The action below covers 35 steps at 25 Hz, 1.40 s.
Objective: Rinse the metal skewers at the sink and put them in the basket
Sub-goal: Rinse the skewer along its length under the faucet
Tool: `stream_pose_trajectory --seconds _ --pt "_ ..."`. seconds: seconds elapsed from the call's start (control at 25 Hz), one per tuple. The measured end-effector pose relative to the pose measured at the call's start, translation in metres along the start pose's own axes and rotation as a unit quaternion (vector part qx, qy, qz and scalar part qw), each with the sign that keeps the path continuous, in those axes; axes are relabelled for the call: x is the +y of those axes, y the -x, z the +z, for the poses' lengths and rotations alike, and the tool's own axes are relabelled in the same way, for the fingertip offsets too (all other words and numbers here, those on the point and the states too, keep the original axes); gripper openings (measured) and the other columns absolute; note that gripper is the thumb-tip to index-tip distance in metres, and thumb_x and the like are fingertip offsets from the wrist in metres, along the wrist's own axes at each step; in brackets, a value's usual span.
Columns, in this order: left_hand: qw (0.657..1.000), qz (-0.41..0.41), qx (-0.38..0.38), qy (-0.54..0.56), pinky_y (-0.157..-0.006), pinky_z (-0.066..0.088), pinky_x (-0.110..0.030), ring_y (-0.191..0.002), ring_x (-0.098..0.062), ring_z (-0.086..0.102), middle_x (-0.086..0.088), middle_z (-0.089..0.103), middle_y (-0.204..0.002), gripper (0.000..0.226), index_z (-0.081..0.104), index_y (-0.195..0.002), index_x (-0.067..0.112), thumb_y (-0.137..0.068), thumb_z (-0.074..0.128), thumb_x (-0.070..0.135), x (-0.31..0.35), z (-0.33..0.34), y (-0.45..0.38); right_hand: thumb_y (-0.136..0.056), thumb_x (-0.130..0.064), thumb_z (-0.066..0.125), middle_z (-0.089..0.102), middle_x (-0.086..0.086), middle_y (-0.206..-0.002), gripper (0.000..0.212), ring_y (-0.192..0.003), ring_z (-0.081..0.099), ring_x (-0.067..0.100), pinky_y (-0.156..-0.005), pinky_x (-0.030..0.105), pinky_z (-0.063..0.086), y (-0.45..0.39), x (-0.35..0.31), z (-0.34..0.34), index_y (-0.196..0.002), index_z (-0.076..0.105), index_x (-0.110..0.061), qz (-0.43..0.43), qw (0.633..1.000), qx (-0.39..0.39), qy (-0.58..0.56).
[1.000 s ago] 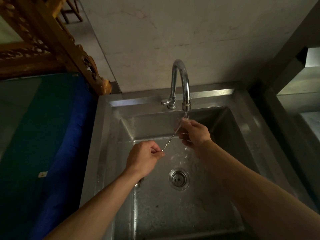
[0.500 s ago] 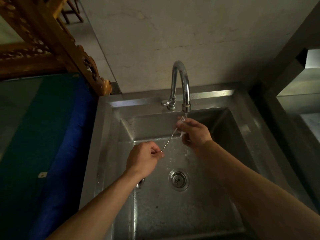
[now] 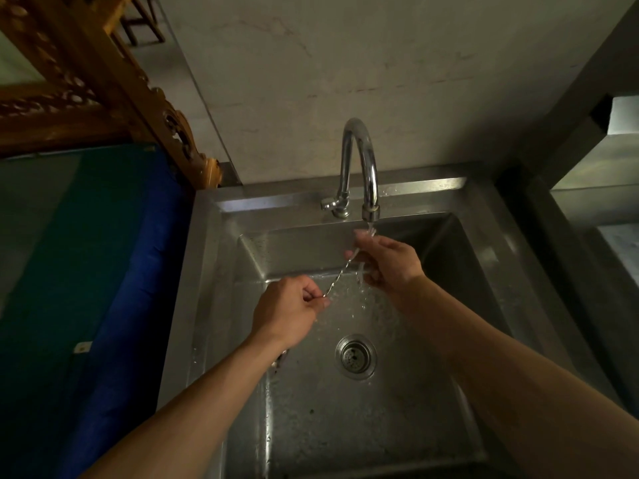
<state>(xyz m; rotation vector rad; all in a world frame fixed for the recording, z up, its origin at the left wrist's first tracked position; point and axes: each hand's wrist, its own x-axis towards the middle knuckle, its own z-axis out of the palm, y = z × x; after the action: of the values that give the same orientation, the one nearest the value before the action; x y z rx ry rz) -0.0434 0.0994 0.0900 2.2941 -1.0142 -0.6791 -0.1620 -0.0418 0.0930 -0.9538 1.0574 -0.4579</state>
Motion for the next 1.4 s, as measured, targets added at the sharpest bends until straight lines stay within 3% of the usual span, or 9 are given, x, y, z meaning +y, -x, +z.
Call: stream_pose_trajectory --seconds 0.08,0.2,0.36,0.48,0.72,0.88,1.0,1.16,1.4 --pt "1.000 0.003 -0.004 -0.002 -0.066 0.054 -0.031 -0.063 -0.003 0.062 0.019 0.062 -0.060 0.021 0.060 -0.060 0.034 -0.071 0.078 0.034 0.002 -0.001 0.000 -0.091 -0.031 0.064 0.076 0.007 -0.083 0.022 -0.049 0.049 0.009 -0.047 0.022 0.040 -0.002 -0.001 -0.002 -0.096 0.070 -0.011 -0.002 1.000 0.014 0.006" --pt "1.000 -0.003 -0.001 -0.003 -0.068 0.055 -0.032 -0.066 -0.005 0.063 0.018 0.063 -0.062 0.021 0.060 -0.060 0.033 -0.071 0.077 0.034 0.001 -0.001 0.000 -0.087 -0.015 0.068 0.076 0.012 -0.092 0.019 -0.053 0.055 0.010 -0.046 0.019 0.043 -0.003 0.000 -0.003 -0.106 0.068 -0.010 -0.003 1.000 -0.017 -0.016" --pt "1.000 -0.005 -0.007 0.004 -0.068 0.054 -0.032 -0.066 -0.004 0.063 0.019 0.064 -0.062 0.021 0.060 -0.060 0.034 -0.071 0.077 0.035 0.004 -0.001 -0.001 -0.091 -0.029 0.064 0.076 0.010 -0.089 0.021 -0.061 0.063 0.015 -0.046 0.022 0.043 -0.005 0.001 -0.003 -0.098 0.069 -0.011 0.001 1.000 0.006 -0.005" --pt "1.000 -0.010 0.002 0.003 -0.067 0.054 -0.030 -0.065 -0.002 0.062 0.020 0.062 -0.061 0.022 0.059 -0.059 0.035 -0.071 0.077 0.035 0.005 -0.002 -0.002 -0.088 -0.013 0.066 0.076 0.013 -0.093 0.015 -0.054 0.061 0.011 -0.048 0.021 0.046 -0.004 -0.002 -0.002 -0.103 0.067 -0.012 -0.001 0.999 -0.029 -0.031" --pt "1.000 0.003 -0.004 0.001 -0.066 0.054 -0.030 -0.065 -0.004 0.063 0.017 0.064 -0.063 0.018 0.060 -0.064 0.030 -0.075 0.073 0.032 0.009 -0.002 -0.002 -0.093 -0.036 0.060 0.077 0.006 -0.080 0.025 -0.045 0.055 0.007 -0.047 0.022 0.045 -0.003 -0.003 0.007 -0.088 0.068 -0.013 0.011 0.999 0.045 0.000" --pt "1.000 0.005 -0.005 -0.016 -0.069 0.053 -0.031 -0.070 -0.008 0.064 0.015 0.066 -0.068 0.017 0.060 -0.066 0.029 -0.078 0.071 0.031 0.007 -0.003 -0.004 -0.089 -0.021 0.067 0.075 0.002 -0.083 0.010 -0.058 0.057 0.009 -0.055 0.022 0.046 -0.001 -0.005 0.003 -0.096 0.071 -0.014 -0.013 1.000 -0.004 -0.023" --pt "0.999 0.020 -0.015 -0.036 -0.070 0.053 -0.034 -0.076 -0.015 0.065 0.009 0.070 -0.075 0.012 0.061 -0.071 0.027 -0.082 0.065 0.027 0.007 -0.002 -0.003 -0.081 -0.013 0.074 0.068 -0.003 -0.073 0.024 -0.058 0.054 0.008 -0.053 0.022 0.045 0.000 -0.006 0.000 -0.104 0.068 -0.010 -0.003 0.997 -0.016 -0.071" --pt "0.997 0.052 -0.032 -0.043 -0.069 0.053 -0.036 -0.079 -0.020 0.065 0.005 0.070 -0.078 0.010 0.064 -0.078 0.024 -0.087 0.059 0.022 0.010 0.001 -0.002 -0.086 -0.032 0.069 0.066 0.000 -0.078 0.020 -0.059 0.050 0.009 -0.056 0.024 0.045 -0.001 -0.004 0.000 -0.091 0.066 -0.013 0.003 0.998 0.015 -0.067" --pt "0.997 0.057 -0.039 -0.040 -0.067 0.051 -0.036 -0.078 -0.026 0.063 0.001 0.067 -0.072 0.015 0.064 -0.076 0.020 -0.087 0.055 0.017 0.015 0.002 -0.003 -0.086 -0.028 0.069 0.073 0.004 -0.088 0.021 -0.055 0.057 0.008 -0.055 0.025 0.042 -0.001 -0.003 0.000 -0.096 0.069 -0.010 0.012 0.999 -0.031 -0.008"
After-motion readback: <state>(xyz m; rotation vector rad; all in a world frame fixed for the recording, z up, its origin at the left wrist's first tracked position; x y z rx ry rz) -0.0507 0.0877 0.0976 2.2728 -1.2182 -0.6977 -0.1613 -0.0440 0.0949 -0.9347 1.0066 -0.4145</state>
